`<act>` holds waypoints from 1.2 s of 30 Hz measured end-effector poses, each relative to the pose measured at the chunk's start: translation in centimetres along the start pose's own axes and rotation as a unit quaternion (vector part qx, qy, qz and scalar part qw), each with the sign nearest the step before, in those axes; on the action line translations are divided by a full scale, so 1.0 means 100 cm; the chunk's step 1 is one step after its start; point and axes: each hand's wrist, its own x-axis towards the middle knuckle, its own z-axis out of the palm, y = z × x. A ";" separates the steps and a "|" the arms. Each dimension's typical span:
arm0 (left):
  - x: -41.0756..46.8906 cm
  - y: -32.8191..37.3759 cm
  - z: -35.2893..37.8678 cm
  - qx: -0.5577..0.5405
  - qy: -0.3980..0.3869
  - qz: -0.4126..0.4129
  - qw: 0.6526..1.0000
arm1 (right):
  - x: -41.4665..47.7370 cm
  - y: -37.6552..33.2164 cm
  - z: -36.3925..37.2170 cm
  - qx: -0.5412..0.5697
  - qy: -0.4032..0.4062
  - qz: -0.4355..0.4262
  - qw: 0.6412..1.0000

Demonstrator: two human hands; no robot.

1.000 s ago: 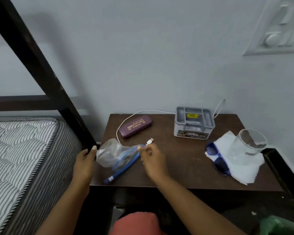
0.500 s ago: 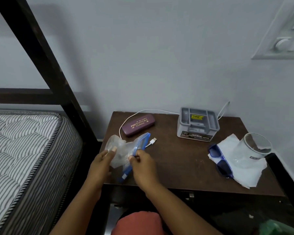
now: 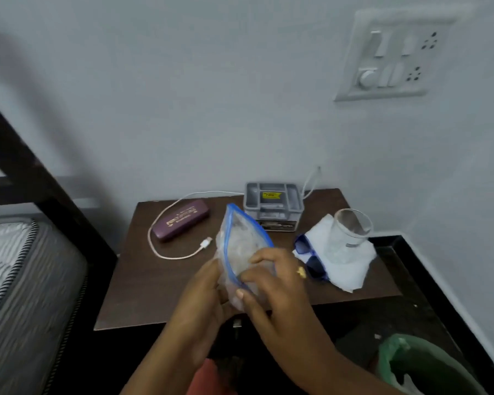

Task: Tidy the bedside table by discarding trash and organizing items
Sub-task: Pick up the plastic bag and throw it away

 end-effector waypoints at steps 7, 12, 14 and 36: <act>-0.016 -0.044 0.129 0.000 -0.107 -0.051 0.993 | -0.065 0.044 -0.084 -0.103 0.193 0.115 0.969; 0.000 -0.104 0.198 0.041 -0.110 -0.163 0.980 | -0.122 0.083 -0.129 -0.152 0.236 0.196 0.940; 0.001 -0.127 0.217 0.049 -0.113 -0.209 0.970 | -0.145 0.099 -0.138 -0.168 0.245 0.225 0.928; 0.042 -0.242 0.238 0.383 -0.224 -0.237 0.864 | -0.284 0.204 -0.136 -0.280 0.036 0.495 0.822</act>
